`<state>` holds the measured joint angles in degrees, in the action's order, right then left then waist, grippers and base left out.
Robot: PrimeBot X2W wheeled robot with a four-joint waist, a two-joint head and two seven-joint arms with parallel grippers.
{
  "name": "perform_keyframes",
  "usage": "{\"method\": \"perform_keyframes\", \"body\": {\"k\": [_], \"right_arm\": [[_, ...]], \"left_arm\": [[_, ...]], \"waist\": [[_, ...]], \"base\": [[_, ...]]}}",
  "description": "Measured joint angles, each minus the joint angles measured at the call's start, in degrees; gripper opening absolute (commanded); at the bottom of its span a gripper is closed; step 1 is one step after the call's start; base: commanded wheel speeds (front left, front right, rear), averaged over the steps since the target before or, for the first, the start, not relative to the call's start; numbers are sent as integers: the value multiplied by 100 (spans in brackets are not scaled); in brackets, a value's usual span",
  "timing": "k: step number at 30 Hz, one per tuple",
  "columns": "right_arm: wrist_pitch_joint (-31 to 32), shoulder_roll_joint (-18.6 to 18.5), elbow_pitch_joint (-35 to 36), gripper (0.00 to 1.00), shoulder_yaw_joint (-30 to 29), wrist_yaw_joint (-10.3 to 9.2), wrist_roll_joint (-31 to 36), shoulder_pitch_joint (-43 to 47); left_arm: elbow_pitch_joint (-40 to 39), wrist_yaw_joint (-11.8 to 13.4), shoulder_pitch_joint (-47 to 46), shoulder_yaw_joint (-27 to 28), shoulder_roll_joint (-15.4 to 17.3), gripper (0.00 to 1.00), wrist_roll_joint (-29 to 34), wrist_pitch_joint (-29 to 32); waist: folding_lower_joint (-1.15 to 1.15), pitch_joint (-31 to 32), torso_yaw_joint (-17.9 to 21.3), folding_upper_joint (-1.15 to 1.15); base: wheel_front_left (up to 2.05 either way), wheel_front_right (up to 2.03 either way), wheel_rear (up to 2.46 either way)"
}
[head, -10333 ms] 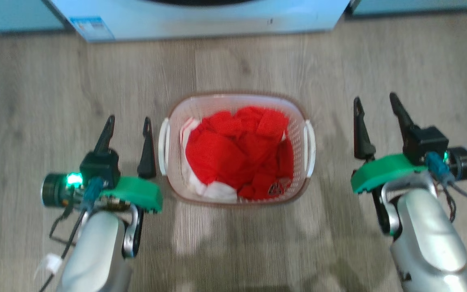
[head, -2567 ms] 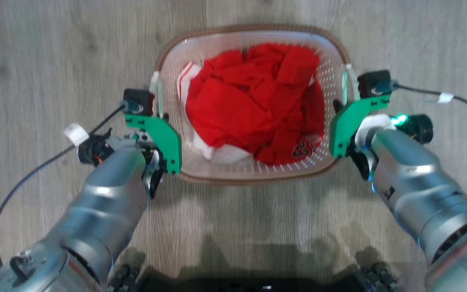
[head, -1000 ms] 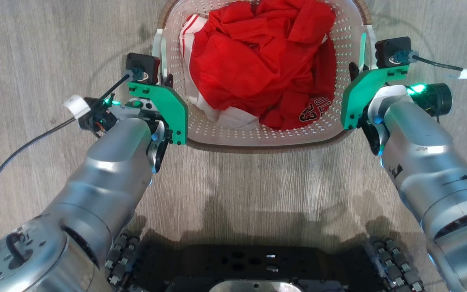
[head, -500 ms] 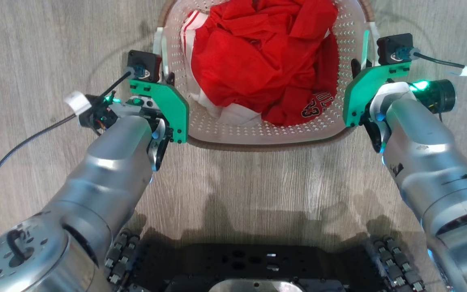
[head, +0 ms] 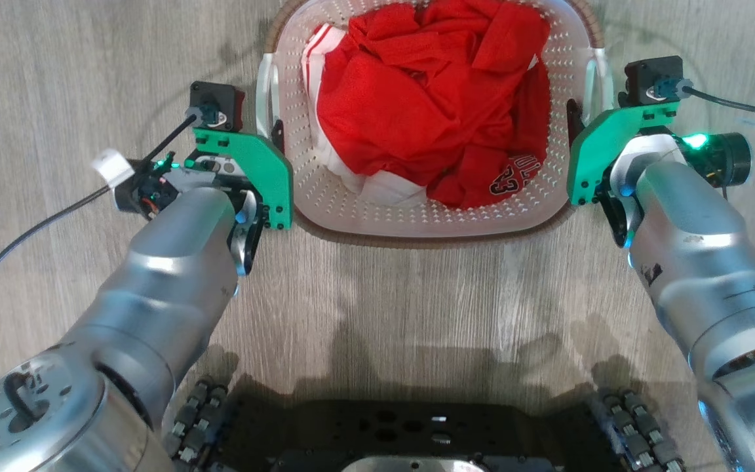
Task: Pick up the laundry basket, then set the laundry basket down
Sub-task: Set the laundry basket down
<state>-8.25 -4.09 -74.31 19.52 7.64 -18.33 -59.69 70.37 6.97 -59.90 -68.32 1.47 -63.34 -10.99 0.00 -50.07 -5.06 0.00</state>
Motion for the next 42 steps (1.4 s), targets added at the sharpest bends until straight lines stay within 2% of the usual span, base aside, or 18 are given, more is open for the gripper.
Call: {"method": "perform_keyframes", "body": {"k": [10,17,22,26,32,42], "right_arm": [[-198,0,-7,100,22,0,18,2],[-439,0,-12,100,62,0,-43,20],[-555,1,170,100,97,0,-291,188],[-599,4,359,100,140,0,-349,438],[-600,10,1212,100,-163,0,-94,881],[-600,26,2682,100,-683,0,346,2363]], "left_arm": [[55,9,51,42,0,100,-112,-241],[-4,9,239,307,4,100,-104,-330],[-490,71,340,797,126,100,405,-345],[-978,220,778,1324,316,100,946,-346],[-1788,368,1662,2258,531,100,1844,-346],[-3296,468,3179,3690,548,100,3385,-346]], "waist": [[0,407,24,0],[0,896,58,0],[0,1321,86,0],[0,1685,120,0],[0,2264,208,0],[-1,3220,313,0]], "base": [[0,0,0],[0,0,0],[0,0,0],[0,0,0],[0,0,0],[0,0,0]]}}
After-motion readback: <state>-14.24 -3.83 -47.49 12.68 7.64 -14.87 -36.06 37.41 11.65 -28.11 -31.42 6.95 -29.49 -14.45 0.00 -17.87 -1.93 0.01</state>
